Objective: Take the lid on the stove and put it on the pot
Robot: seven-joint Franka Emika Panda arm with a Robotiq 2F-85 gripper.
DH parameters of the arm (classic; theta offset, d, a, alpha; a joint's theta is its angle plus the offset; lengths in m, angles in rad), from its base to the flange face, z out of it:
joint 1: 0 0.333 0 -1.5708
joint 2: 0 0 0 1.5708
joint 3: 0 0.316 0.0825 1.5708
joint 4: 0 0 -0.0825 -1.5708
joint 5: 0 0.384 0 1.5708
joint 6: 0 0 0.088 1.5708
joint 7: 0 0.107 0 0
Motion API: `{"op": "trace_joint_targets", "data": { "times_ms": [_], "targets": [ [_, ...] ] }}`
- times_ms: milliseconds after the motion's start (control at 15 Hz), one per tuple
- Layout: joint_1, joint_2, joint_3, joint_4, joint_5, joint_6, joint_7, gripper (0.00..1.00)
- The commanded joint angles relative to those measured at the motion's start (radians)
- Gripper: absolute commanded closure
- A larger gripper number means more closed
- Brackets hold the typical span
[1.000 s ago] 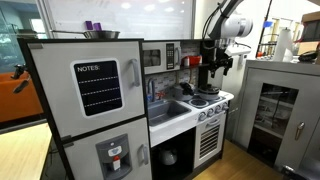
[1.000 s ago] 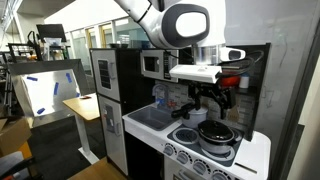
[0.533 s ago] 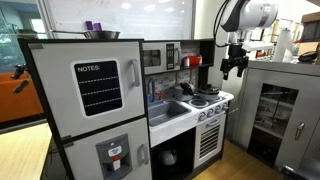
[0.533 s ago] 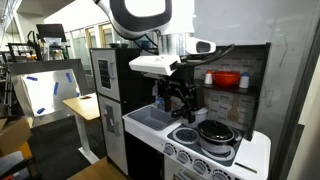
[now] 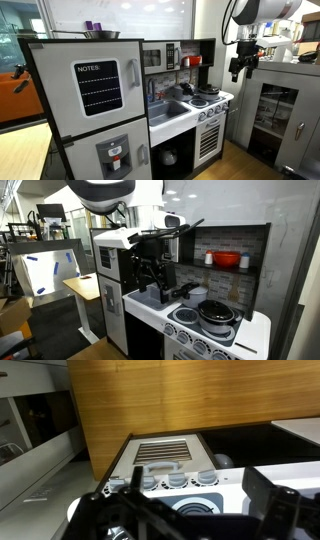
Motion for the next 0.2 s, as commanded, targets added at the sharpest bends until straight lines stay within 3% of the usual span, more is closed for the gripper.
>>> {"op": "trace_joint_targets", "data": {
  "times_ms": [0, 133],
  "targets": [
    [0.029, -0.004, -0.029, -0.002, -0.003, -0.002, 0.003, 0.00],
    [0.029, -0.004, -0.029, -0.003, -0.003, -0.002, 0.003, 0.00]
  ]
}}
